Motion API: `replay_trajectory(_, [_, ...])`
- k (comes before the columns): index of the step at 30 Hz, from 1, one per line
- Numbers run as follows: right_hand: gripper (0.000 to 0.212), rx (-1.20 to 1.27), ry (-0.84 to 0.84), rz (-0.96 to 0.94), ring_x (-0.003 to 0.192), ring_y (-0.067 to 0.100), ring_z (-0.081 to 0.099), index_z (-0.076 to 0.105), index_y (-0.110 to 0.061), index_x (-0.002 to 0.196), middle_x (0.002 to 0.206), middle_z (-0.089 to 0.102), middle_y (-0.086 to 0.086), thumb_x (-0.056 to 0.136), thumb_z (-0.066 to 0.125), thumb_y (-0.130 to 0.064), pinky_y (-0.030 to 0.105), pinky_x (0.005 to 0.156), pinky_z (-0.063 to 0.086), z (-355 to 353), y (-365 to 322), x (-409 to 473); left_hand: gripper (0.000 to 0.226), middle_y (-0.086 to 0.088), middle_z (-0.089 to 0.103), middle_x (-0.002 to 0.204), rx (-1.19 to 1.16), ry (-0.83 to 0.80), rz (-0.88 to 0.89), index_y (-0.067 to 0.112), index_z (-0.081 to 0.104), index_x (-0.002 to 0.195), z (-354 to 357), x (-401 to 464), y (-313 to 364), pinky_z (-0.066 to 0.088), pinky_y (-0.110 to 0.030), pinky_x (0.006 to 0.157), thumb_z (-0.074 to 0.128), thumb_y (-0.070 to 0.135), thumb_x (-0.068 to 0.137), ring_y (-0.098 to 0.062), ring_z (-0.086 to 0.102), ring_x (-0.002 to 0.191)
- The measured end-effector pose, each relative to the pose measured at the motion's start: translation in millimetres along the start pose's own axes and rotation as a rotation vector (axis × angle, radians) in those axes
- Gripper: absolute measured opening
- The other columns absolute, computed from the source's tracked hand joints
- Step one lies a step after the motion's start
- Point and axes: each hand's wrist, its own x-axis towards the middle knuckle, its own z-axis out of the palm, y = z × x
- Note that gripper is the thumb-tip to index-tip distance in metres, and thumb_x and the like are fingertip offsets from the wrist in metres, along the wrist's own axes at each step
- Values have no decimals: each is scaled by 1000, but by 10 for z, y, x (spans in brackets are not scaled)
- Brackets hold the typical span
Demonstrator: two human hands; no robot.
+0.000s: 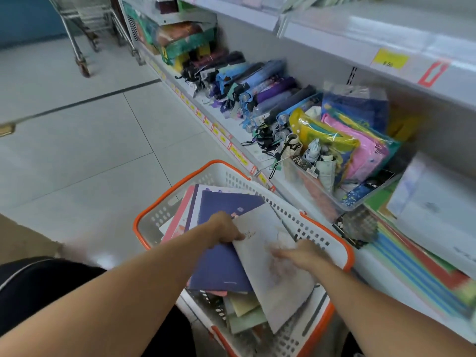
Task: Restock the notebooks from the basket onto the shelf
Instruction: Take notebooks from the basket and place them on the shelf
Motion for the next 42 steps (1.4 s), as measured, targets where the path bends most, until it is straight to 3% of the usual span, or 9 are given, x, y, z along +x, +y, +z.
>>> replay_trajectory(3, [64, 127, 5, -10, 93, 22, 64, 65, -17, 92, 96, 66, 5, 65, 71, -75, 33, 77, 49, -180, 1, 67, 44, -21, 69, 109, -693, 51, 50, -3, 58, 124, -181, -25, 69, 61, -42, 70, 74, 7, 85, -32, 70, 86])
replay_trajectory(8, [44, 139, -17, -84, 74, 16, 60, 70, -13, 100, 77, 62, -1, 92, 56, -54, 27, 62, 40, -352, -168, -174, 34, -23, 64, 120, -1034, 112, 114, -3, 57, 128, -505, -249, 148, 51, -51, 94, 58, 12, 97, -37, 64, 103])
replay_trajectory(11, [55, 73, 29, -182, 113, 26, 61, 65, -17, 119, 111, 66, 2, 98, 37, -60, 32, 87, 46, -326, -432, -385, 41, -26, 52, 134, -1136, -4, 202, -5, 41, 141, -586, -313, 186, 38, -60, 105, 38, 16, 105, -39, 52, 119])
replay_trajectory(14, [64, 701, -375, -253, 129, 26, 55, 58, -32, 136, 138, 60, 4, 92, 33, -71, 48, 108, 43, -456, -836, -690, 38, -17, 59, 131, -1203, 9, 223, 7, 45, 139, -865, -436, 423, 49, -52, 87, 40, 23, 105, -32, 60, 109])
replay_trajectory(23, [28, 986, -209, -557, 103, 28, 71, 65, -22, 123, 118, 72, 8, 95, 63, -26, 45, 75, 60, -1126, -1864, -1100, 29, -13, 74, 105, -911, -296, 358, 4, 68, 113, -1497, -1022, 534, 60, -40, 71, 69, 16, 87, -26, 73, 87])
replay_trajectory(30, [59, 532, -128, 119, 116, 22, 59, 60, -14, 125, 142, 53, 6, 83, 71, -53, 38, 90, 52, -11, -936, -628, 41, -25, 63, 118, -667, 202, 178, -8, 56, 123, -1506, -719, 290, 53, -55, 87, 70, -4, 84, -39, 65, 102])
replay_trajectory(33, [49, 427, -3, 103, 76, 13, 67, 69, -22, 90, 109, 72, 3, 55, 92, -47, 23, 57, 49, 486, -774, -579, 39, -26, 62, 119, -653, 225, 155, -10, 57, 121, -1649, -645, 112, 52, -56, 89, 68, -6, 84, -39, 64, 103])
replay_trajectory(36, [61, 314, 89, 125, 86, 23, 67, 69, -21, 89, 96, 70, 1, 42, 95, -51, 28, 68, 54, 661, -839, -483, 33, -25, 62, 114, -668, 256, 177, -12, 58, 117, -1773, -567, -9, 55, -52, 84, 62, -13, 84, -37, 64, 93])
replay_trajectory(42, [26, 333, 163, 19, 78, 24, 66, 65, -16, 83, 94, 70, 5, 73, 86, -28, 32, 67, 55, 461, -821, -430, 37, -11, 64, 90, -723, 293, 223, 3, 60, 109, -1893, -445, -105, 54, -35, 52, 46, -22, 85, -27, 63, 73])
